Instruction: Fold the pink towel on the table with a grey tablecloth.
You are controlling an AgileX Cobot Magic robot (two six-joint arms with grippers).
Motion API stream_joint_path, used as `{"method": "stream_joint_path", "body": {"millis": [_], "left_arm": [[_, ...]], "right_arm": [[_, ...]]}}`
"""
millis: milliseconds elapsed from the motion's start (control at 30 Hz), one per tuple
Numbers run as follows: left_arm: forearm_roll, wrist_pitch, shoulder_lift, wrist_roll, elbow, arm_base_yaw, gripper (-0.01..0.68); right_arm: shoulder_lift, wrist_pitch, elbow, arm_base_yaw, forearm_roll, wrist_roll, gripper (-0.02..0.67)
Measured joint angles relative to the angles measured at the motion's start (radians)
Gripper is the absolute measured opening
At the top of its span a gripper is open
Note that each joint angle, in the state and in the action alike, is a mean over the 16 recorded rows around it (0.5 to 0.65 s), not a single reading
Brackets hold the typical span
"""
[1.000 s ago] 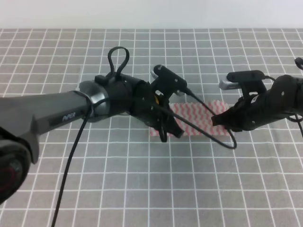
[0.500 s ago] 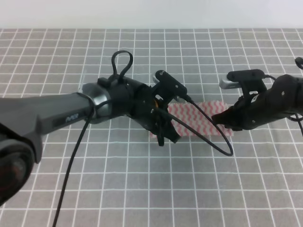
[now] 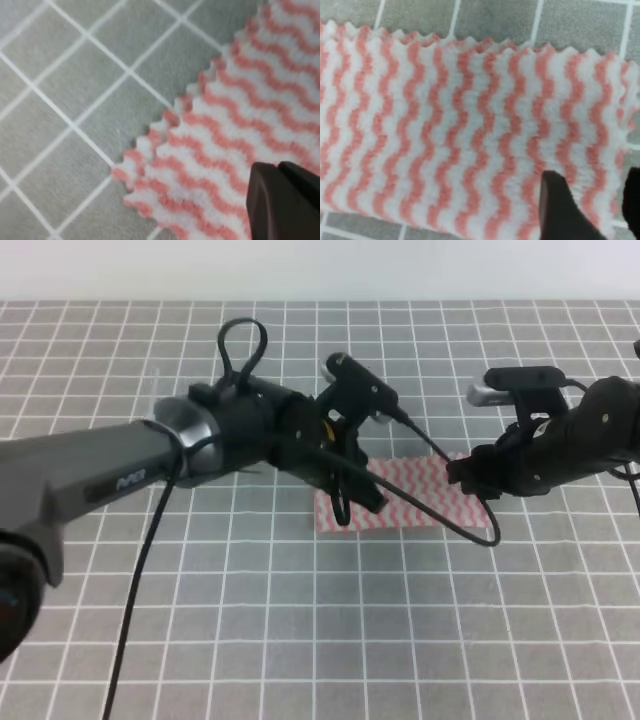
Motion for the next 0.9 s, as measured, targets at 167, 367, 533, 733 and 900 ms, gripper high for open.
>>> {"method": "stream_joint_path", "body": {"millis": [167, 367, 533, 733, 900], "left_arm": [[-0.010, 0.000, 0.026, 0.000, 0.000, 0.000, -0.001], [-0.025, 0.000, 0.055, 0.000, 0.000, 0.000, -0.001], [-0.036, 0.001, 0.068, 0.000, 0.000, 0.001, -0.001], [-0.041, 0.001, 0.072, 0.000, -0.001, 0.006, -0.001], [-0.042, 0.001, 0.073, 0.000, -0.001, 0.012, -0.001]], "right_arm": [[-0.001, 0.007, -0.002, -0.010, -0.013, 0.024, 0.264], [0.009, 0.017, -0.003, -0.019, -0.023, 0.035, 0.265], [0.031, 0.027, -0.006, -0.020, -0.020, 0.035, 0.265], [0.062, 0.039, -0.014, -0.020, -0.010, 0.033, 0.263], [0.079, 0.042, -0.022, -0.019, 0.005, 0.031, 0.238]]}}
